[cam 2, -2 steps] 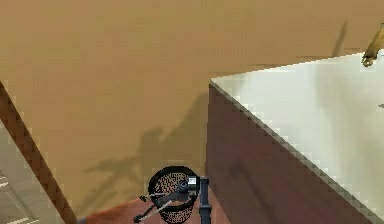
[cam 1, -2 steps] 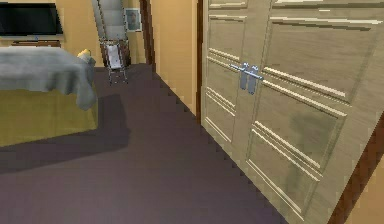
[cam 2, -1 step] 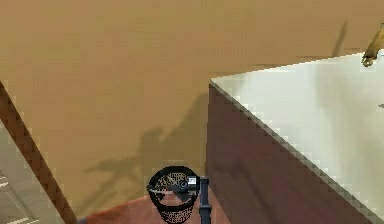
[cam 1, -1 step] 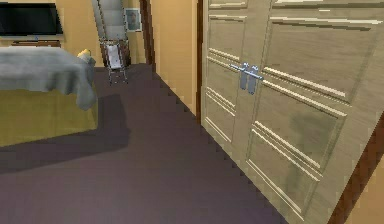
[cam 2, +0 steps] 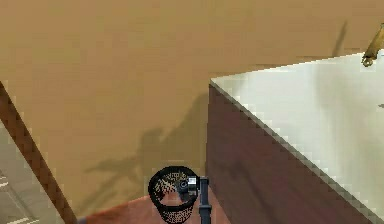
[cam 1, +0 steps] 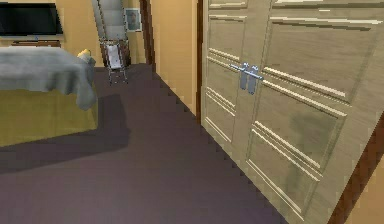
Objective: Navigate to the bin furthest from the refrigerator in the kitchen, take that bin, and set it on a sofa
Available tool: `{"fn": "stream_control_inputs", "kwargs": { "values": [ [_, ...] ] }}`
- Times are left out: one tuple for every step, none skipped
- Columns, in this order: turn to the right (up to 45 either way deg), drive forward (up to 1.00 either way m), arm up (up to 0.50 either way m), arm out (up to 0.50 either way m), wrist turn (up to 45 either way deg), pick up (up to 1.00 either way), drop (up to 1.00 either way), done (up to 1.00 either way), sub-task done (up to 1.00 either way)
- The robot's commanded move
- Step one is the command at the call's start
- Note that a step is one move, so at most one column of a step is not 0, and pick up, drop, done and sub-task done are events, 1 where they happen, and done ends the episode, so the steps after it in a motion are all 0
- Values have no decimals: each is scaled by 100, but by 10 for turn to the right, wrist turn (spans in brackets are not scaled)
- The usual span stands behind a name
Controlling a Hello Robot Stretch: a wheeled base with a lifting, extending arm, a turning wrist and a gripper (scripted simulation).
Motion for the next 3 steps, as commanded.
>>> {"fn": "stream_control_inputs", "kwargs": {
  "values": [
    [0, 0, -30, 0, 0, 0, 0, 0, 0],
    [0, 0, 0, 0, 0, 100, 0, 0, 0],
    [0, 0, 10, 0, 0, 0, 0, 0, 0]
  ]
}}
